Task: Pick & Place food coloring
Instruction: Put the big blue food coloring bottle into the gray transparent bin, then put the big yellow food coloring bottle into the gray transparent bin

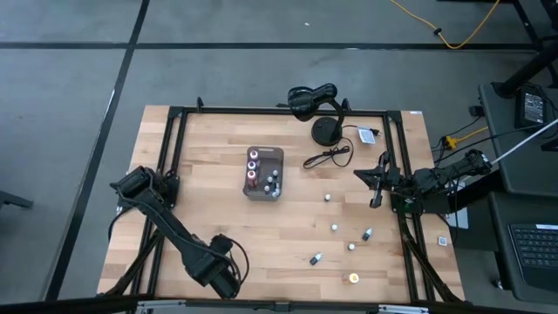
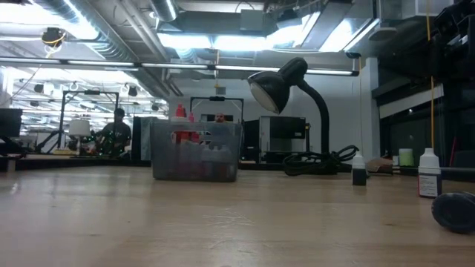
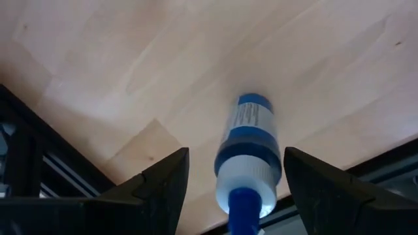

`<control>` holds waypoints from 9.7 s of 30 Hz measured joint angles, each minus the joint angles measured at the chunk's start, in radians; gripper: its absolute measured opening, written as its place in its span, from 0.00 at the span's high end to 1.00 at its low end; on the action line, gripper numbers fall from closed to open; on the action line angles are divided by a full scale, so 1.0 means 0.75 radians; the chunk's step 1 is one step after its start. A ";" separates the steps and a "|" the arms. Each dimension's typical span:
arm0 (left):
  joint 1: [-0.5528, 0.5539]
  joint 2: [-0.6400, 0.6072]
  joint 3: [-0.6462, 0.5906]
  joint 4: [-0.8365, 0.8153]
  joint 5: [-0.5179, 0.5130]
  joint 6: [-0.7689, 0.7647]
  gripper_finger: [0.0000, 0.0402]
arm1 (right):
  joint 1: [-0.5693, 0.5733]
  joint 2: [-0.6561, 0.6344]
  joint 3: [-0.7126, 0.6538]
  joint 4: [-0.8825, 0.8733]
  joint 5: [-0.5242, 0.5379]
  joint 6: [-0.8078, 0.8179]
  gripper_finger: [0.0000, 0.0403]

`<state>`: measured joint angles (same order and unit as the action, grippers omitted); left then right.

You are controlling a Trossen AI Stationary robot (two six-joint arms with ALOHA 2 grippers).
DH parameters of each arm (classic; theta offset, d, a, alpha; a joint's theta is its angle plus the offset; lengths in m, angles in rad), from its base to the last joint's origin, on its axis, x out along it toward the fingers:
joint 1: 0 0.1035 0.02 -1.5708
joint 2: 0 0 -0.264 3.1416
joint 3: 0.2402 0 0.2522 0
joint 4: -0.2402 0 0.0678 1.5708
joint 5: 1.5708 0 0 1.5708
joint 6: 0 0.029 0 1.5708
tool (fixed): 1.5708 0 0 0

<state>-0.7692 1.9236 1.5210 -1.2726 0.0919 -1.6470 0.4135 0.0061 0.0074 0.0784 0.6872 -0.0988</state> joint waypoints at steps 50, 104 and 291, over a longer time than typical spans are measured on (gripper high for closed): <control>0.500 -0.400 0.023 -0.291 -0.142 0.882 0.71 | 0.000 0.000 -0.001 0.000 0.000 0.000 0.96; 0.994 -0.070 0.111 -0.034 -0.246 1.930 0.71 | 0.000 0.000 0.000 0.000 0.000 0.000 0.96; 0.377 -0.103 -0.146 1.971 -0.664 1.849 0.34 | 0.758 1.501 1.448 -1.083 -0.667 1.467 0.64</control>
<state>-0.4862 1.8464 1.4117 0.2056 -0.4057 -0.2600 0.9818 1.1322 1.0935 -0.7336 0.1869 1.0011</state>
